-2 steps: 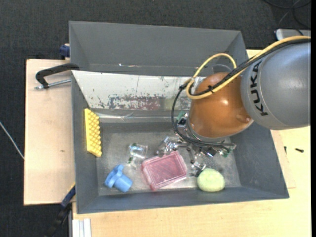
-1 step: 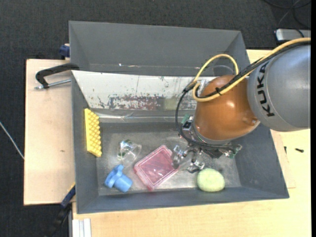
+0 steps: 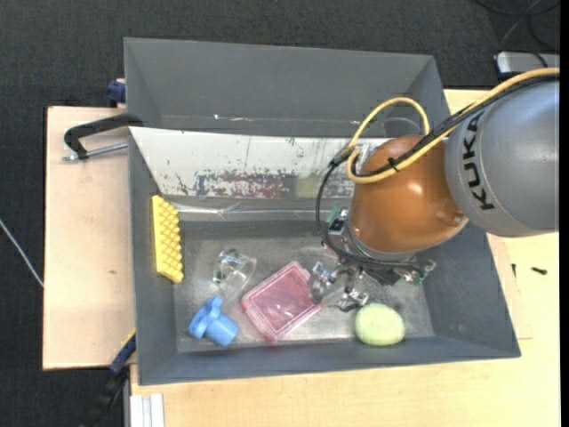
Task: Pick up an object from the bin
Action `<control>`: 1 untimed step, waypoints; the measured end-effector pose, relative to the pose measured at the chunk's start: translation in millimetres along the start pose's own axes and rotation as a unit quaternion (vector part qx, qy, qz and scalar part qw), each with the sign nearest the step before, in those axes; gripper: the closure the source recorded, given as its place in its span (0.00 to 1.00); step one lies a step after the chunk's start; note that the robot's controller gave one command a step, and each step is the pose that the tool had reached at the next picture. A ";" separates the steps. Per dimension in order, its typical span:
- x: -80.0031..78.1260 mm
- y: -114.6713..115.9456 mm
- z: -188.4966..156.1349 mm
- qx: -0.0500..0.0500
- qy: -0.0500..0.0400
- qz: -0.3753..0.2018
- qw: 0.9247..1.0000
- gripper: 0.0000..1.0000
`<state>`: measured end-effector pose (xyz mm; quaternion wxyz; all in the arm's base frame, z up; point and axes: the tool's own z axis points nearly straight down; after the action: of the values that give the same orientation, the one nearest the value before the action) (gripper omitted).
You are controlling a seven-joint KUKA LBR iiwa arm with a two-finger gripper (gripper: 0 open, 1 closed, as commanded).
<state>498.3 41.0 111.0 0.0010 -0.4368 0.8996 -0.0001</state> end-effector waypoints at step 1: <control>10.7 -4.3 -122.6 0.001 -0.001 -0.030 1.000 1.00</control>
Offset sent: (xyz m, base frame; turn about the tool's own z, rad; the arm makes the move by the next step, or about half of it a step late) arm 0.0000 0.0000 0.0000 0.0000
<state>494.8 29.9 233.6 0.0026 -0.4634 0.8861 -0.0001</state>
